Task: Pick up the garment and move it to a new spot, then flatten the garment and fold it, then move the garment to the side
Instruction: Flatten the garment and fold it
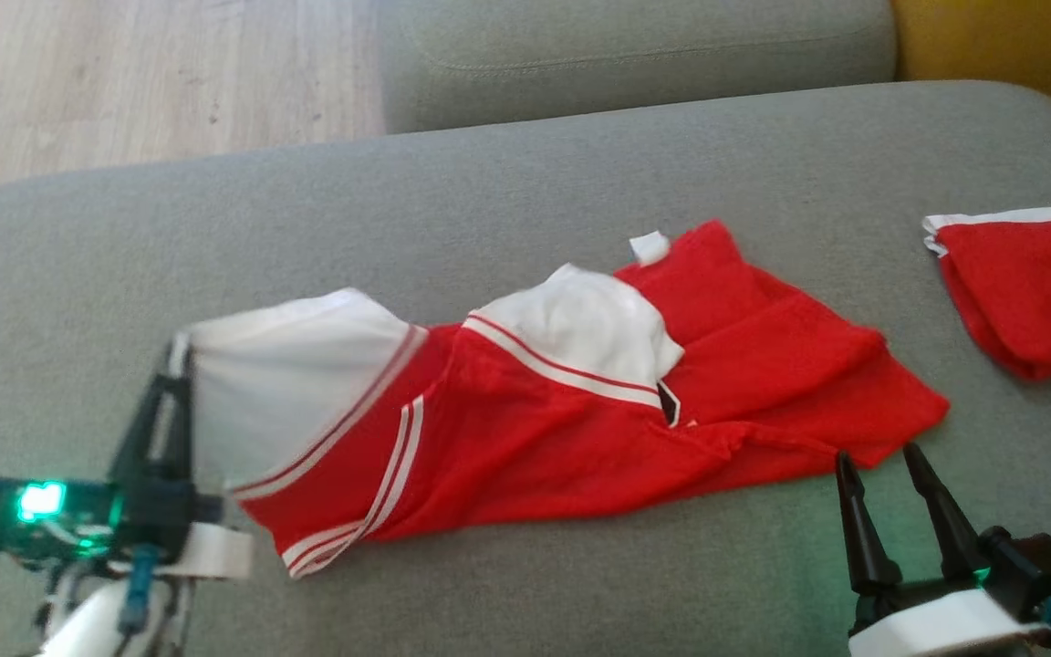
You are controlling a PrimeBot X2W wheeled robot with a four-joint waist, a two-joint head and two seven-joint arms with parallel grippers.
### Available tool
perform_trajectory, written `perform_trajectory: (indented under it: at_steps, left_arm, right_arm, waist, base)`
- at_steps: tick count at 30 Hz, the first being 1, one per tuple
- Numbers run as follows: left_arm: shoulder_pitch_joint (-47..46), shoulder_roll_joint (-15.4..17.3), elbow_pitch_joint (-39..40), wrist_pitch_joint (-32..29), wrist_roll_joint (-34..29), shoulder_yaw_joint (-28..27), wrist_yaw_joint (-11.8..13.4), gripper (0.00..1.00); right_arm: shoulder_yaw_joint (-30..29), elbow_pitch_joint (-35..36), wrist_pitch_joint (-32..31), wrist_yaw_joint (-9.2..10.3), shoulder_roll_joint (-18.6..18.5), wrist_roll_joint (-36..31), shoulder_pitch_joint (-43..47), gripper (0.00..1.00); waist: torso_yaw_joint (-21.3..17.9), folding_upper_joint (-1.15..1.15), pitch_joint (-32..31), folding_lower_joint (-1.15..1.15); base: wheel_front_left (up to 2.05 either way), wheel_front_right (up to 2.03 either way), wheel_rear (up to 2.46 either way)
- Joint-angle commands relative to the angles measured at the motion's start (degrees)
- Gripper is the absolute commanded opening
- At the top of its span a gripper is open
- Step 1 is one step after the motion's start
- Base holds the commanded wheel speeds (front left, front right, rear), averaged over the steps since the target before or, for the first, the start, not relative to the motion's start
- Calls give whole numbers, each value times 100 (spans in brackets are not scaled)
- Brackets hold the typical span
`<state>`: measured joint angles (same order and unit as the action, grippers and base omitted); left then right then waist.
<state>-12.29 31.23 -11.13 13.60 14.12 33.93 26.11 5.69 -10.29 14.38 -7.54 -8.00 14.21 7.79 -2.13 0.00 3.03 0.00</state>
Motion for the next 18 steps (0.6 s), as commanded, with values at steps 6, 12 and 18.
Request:
perform_trajectory:
  at_steps: [6, 12, 18]
  left_arm:
    - [-149, 676, 372, -154, 109, -662, 204, 0]
    - [-238, 969, 334, -212, 187, -870, 186, 0]
    - [-458, 998, 288, -173, 197, -898, 119, 0]
  right_arm:
    - [140, -176, 62, 5, -248, 118, -174, 100]
    - [186, -700, 62, 5, -563, 222, -500, 100]
    - [164, -1493, -72, 5, -886, 323, -1166, 100]
  waist:
    - [143, 0, 101, 0]
    - [187, 0, 246, 0]
    - [218, 0, 390, 0]
  base:
    - [0, 0, 0]
    - [0, 0, 0]
    - [0, 0, 0]
